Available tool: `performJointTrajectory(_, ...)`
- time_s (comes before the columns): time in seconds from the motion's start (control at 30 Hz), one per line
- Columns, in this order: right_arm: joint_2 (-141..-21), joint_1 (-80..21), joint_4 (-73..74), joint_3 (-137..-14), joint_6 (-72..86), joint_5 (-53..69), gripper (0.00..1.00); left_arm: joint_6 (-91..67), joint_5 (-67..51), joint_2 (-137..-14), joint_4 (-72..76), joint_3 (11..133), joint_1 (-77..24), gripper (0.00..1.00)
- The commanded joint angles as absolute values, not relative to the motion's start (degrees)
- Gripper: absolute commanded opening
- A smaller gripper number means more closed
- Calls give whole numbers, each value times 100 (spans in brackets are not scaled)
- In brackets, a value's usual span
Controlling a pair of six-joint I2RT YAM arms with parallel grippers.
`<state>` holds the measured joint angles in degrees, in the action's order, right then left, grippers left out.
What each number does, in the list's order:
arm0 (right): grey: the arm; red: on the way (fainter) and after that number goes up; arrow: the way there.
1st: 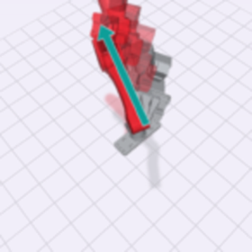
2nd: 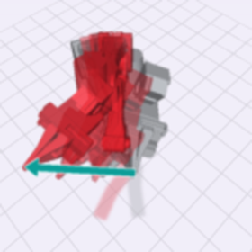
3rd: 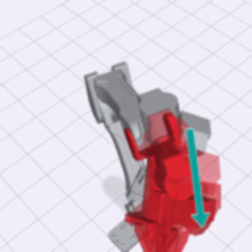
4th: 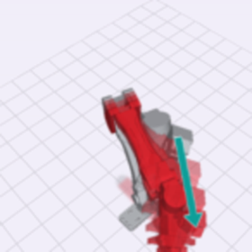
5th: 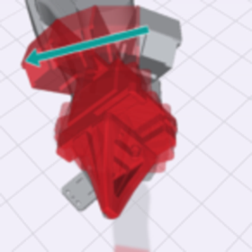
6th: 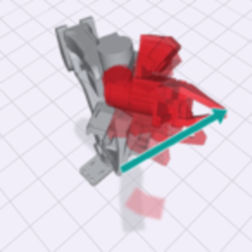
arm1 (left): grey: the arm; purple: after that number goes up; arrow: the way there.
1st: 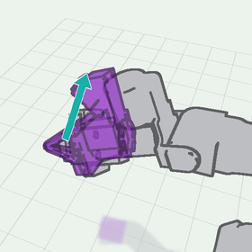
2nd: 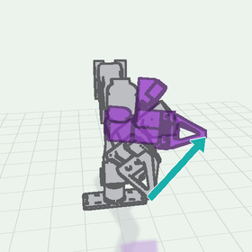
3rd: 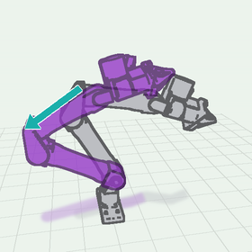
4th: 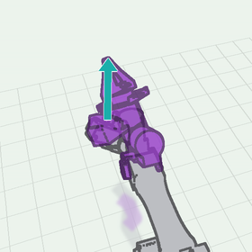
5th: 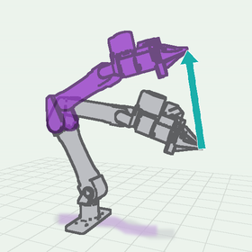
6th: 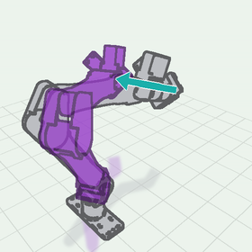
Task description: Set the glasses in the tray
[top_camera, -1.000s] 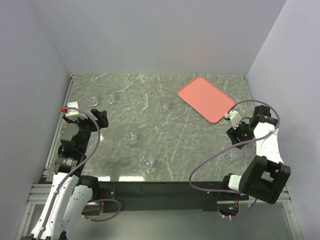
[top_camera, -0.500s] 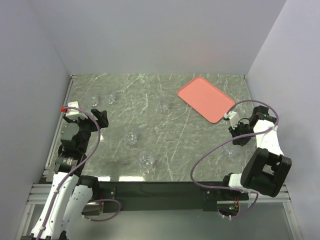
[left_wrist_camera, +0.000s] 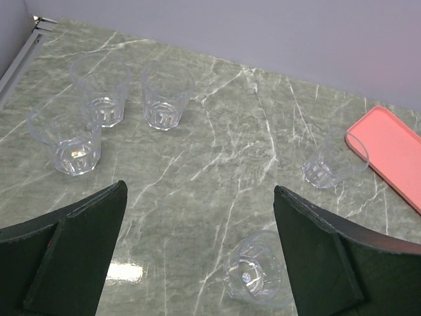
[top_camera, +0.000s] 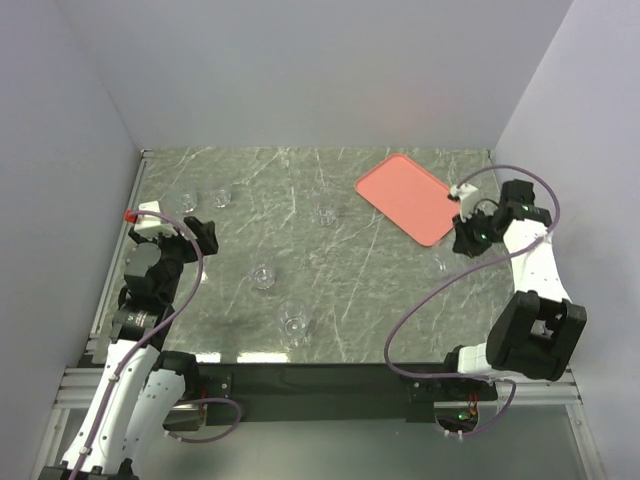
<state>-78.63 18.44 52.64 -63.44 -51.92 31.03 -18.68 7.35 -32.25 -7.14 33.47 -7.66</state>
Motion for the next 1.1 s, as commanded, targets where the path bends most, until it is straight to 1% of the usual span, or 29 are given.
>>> performJointTrajectory(0.0,-8059,1294,4144,-6846,-3563,3051,0,-1740,747,-3278,-580,3516,-782,99)
performJointTrajectory(0.03,-8138,1196,3992,-7064,-2994,2719,0,-1740,756,-3296,-580,3524,-782,99)
performJointTrajectory(0.13,-8585,828,3701,-7548,-2113,2252,0,-1723,756,-3331,-589,3524,-782,99)
performJointTrajectory(0.17,-8735,774,3683,-7950,-1918,2163,0,-1714,765,-3357,-589,3524,-774,99)
performJointTrajectory(0.23,-9253,651,3700,-8383,-1375,1996,0,-1705,765,-3401,-580,3533,-773,99)
performJointTrajectory(0.27,-9446,616,3735,-8829,-1215,1926,0,-1688,765,-3427,-597,3525,-773,99)
performJointTrajectory(0.3,-9848,563,3840,-9059,-917,1864,0,-1679,791,-3436,-598,3524,-773,99)
performJointTrajectory(0.33,-10079,519,3928,-9296,-801,1802,0,-1679,765,-3445,-589,3533,-773,100)
performJointTrajectory(0.43,-10914,308,4236,-10559,-310,1416,0,-1644,730,-3489,-563,3516,-773,99)
performJointTrajectory(0.5,-11449,167,4333,-11045,-10,1047,0,-1626,712,-3507,-528,3507,-773,99)
performJointTrajectory(0.63,-12101,26,4210,-12126,535,476,0,-1582,650,-3595,-519,3516,-773,99)
performJointTrajectory(0.83,-13077,26,4009,-13191,905,72,0,-1529,545,-3709,-492,3516,-773,99)
performJointTrajectory(0.87,-13122,-104,3947,-13201,914,27,0,-1521,528,-3718,-483,3524,-773,99)
performJointTrajectory(1.07,-13570,-114,3692,-13421,1160,9,0,-1503,413,-3770,-457,3516,-773,99)
